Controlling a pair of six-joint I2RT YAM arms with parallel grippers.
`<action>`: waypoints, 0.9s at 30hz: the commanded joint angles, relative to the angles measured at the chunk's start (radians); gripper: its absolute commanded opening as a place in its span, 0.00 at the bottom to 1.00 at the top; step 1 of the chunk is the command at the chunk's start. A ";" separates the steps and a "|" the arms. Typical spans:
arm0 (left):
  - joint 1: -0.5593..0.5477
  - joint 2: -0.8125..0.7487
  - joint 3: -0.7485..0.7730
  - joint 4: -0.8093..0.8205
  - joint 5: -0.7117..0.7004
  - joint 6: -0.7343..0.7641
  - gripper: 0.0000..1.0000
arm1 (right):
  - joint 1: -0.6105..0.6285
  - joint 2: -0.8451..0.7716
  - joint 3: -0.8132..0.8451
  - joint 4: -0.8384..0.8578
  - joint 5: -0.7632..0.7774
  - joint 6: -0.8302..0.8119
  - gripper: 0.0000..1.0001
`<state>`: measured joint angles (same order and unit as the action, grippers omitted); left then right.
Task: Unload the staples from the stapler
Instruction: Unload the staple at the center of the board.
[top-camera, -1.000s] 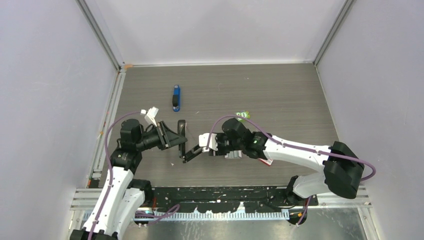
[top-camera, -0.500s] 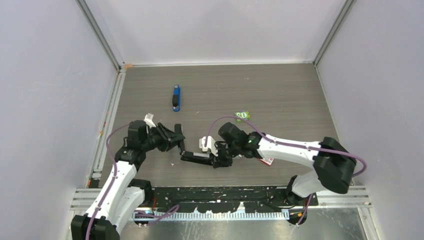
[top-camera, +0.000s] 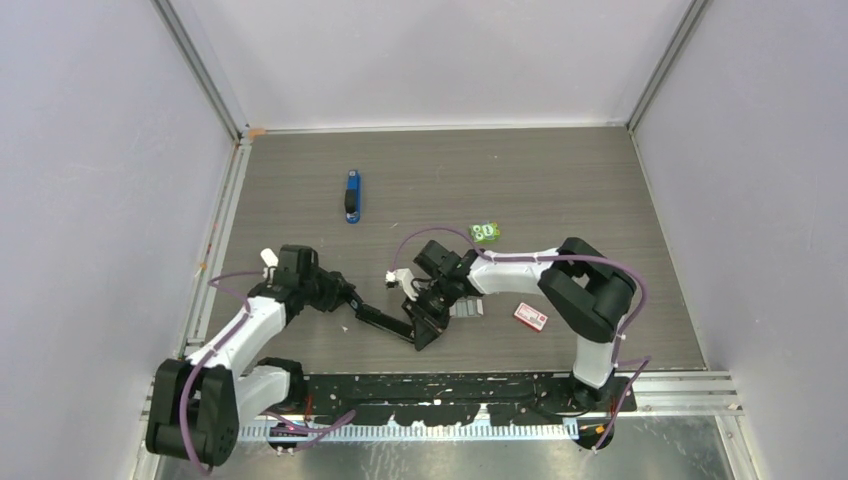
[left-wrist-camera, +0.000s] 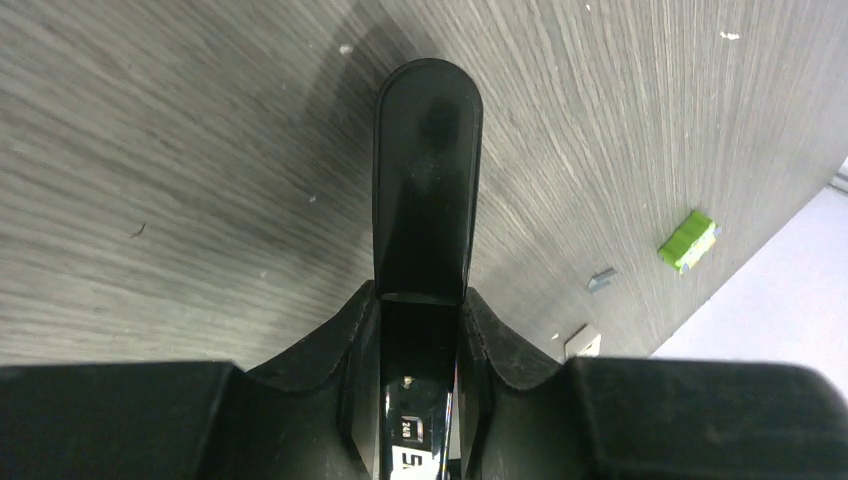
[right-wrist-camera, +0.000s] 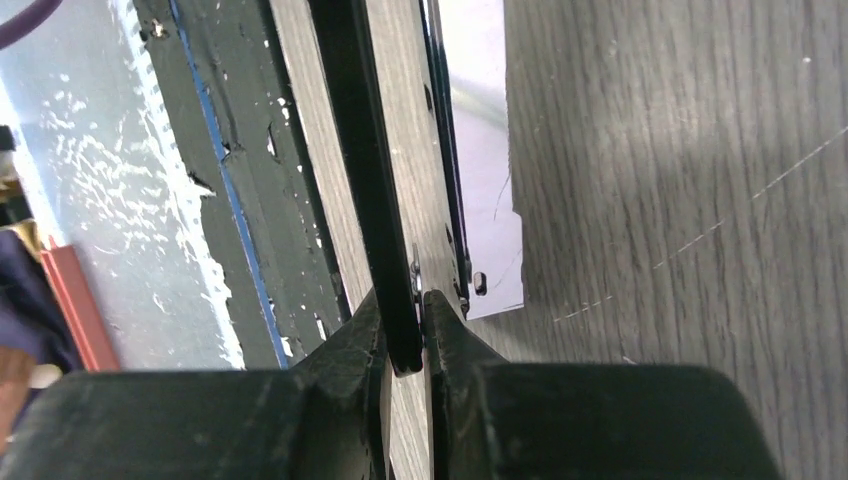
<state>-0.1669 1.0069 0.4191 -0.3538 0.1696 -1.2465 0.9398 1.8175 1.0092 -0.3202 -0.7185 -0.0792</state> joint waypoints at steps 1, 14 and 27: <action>-0.038 0.102 0.030 0.019 -0.063 -0.110 0.00 | -0.013 0.033 0.089 0.039 -0.029 0.032 0.03; -0.073 0.213 0.100 0.056 -0.099 -0.111 0.00 | -0.071 -0.012 0.083 0.049 -0.151 0.049 0.03; -0.098 -0.228 -0.031 0.345 0.379 0.003 0.00 | -0.064 -0.286 0.103 -0.064 0.202 -0.228 0.04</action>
<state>-0.2417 0.9001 0.4534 -0.2153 0.1982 -1.2694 0.8753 1.6455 1.0359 -0.4740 -0.6758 -0.1944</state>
